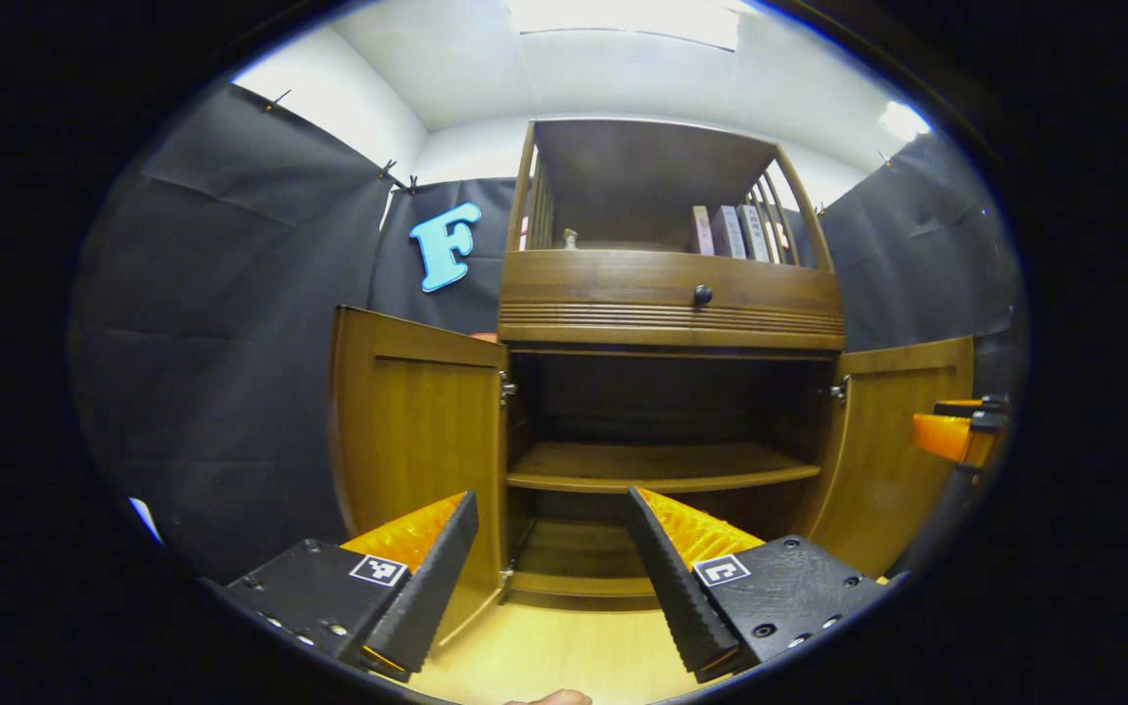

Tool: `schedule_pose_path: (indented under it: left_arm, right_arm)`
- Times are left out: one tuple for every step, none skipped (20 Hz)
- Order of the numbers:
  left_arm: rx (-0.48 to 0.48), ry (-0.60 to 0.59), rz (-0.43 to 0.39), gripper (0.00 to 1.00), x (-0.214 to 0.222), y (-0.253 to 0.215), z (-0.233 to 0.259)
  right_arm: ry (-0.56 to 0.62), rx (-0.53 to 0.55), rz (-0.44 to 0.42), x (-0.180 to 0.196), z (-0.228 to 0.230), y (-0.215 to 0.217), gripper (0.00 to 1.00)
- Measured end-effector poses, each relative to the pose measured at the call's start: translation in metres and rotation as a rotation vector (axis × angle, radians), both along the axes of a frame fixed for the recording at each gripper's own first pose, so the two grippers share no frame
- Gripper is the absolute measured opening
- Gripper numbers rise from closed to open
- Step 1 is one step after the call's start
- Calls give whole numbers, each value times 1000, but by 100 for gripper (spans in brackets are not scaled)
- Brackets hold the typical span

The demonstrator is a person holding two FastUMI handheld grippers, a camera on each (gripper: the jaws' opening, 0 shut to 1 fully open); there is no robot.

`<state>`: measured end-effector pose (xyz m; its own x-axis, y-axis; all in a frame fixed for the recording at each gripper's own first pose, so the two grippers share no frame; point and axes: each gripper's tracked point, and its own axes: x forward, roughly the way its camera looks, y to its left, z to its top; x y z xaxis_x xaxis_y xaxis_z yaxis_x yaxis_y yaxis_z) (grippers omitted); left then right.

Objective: Open the right door of the double-door shoe cabinet with the right hand, and open the left door with the left hand.

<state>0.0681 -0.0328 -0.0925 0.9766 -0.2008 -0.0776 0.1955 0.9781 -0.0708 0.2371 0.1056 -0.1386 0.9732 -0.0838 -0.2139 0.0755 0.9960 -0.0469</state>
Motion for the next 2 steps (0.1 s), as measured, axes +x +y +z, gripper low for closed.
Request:
schedule_pose_path:
  left_arm:
    - [-1,12,-11,100,-3,-9,-1]
    - [3,15,-20,100,-4,-15,-2]
  right_arm:
    - [-2,7,0,0,0,-1,90]
    - [-5,13,-1,-1,0,-2,90]
